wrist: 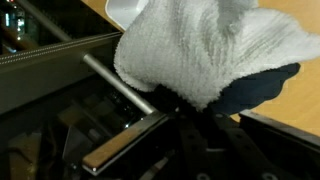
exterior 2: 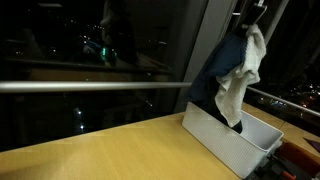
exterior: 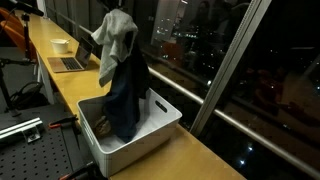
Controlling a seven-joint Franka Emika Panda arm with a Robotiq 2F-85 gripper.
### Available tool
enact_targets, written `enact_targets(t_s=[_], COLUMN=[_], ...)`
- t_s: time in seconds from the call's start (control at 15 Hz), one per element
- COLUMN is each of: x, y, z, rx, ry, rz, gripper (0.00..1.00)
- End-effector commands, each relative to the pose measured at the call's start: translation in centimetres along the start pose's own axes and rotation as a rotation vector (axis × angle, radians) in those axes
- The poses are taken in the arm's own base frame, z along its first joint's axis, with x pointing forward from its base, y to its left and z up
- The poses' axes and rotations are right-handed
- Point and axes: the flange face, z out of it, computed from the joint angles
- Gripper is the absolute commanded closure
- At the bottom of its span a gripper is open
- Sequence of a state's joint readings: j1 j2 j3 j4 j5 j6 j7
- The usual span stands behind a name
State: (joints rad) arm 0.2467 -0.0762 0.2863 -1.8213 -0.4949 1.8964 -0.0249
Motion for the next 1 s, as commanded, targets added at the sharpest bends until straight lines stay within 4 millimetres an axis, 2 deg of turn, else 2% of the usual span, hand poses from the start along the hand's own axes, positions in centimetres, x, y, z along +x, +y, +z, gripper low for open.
enact_targets(t_s=[0.0,0.27,0.53,0.67,0.93], x=[3.3,5.3,7.1,8.1,11.0], y=[-1.2,-3.5,-5.9,-7.1,-9.8], z=[-7.3,-13.6,-17.7,-19.1,-18.5], rx=[-0.09,-0.171,-0.234,-0.251,-0.214], ry=[0.022,0.048,0.068,0.078,0.089], rz=[-0.049,-0.1,-0.135,-0.147,-0.172], gripper=[0.97,0.97,0.97,0.97,0.97])
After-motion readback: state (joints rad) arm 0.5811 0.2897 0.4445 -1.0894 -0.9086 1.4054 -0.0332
